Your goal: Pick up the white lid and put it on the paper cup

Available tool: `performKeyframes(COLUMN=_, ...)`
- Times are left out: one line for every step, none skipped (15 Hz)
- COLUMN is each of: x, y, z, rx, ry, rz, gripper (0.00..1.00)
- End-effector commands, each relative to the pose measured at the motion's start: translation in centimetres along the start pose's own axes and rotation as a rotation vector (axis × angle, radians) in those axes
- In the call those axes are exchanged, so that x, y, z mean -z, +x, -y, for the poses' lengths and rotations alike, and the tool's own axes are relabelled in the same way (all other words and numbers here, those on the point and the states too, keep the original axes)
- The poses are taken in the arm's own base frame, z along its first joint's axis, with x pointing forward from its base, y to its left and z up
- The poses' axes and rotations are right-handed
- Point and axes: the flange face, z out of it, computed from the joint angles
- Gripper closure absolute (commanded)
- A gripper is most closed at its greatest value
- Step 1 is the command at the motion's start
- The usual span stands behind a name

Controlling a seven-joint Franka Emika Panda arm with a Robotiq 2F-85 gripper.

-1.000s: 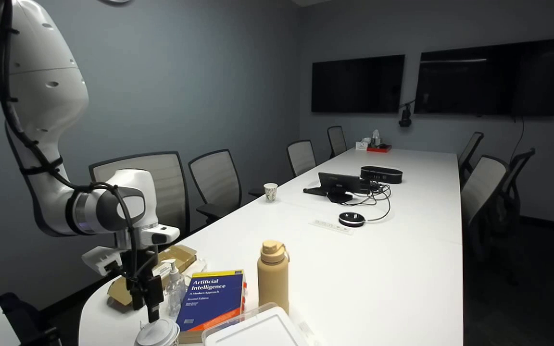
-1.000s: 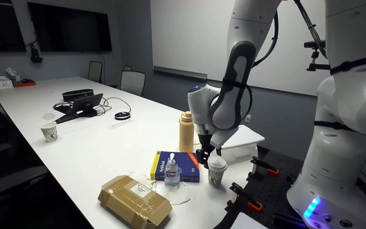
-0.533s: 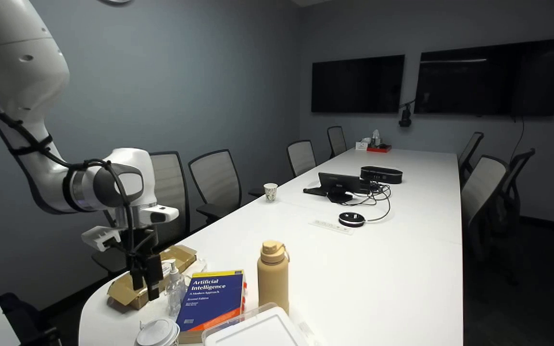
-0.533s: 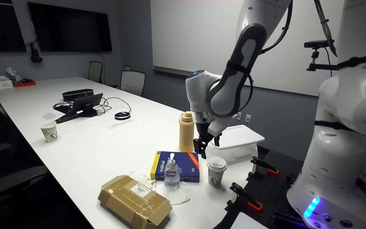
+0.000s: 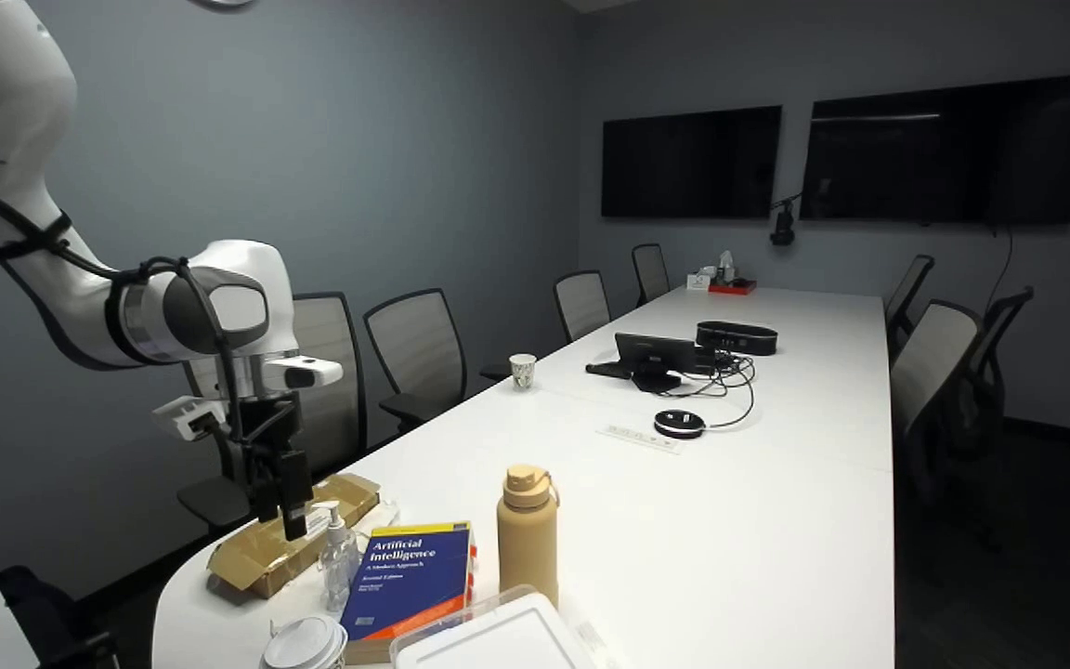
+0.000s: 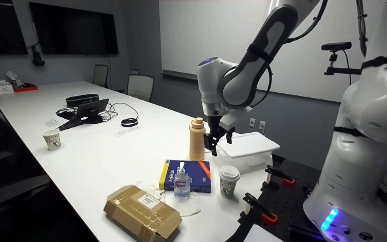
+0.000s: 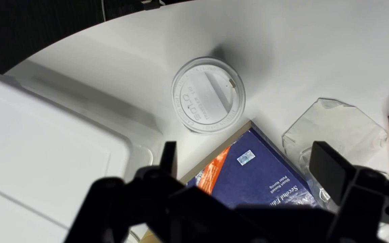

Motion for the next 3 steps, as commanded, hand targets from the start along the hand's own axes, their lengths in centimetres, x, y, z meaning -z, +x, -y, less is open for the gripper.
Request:
performKeyframes(x=1.27, y=-0.93, z=-0.24, rx=0.007, ry=0.008, rz=-0.004, gripper=0.0)
performKeyframes(x=1.43, y=-0.97, z=-0.18, rx=0.005, ry=0.011, rz=-0.01, gripper=0.0)
performKeyframes(x=1.54, y=-1.01, z=-0.13, rx=0.001, ry=0.012, rz=-0.012, gripper=0.0)
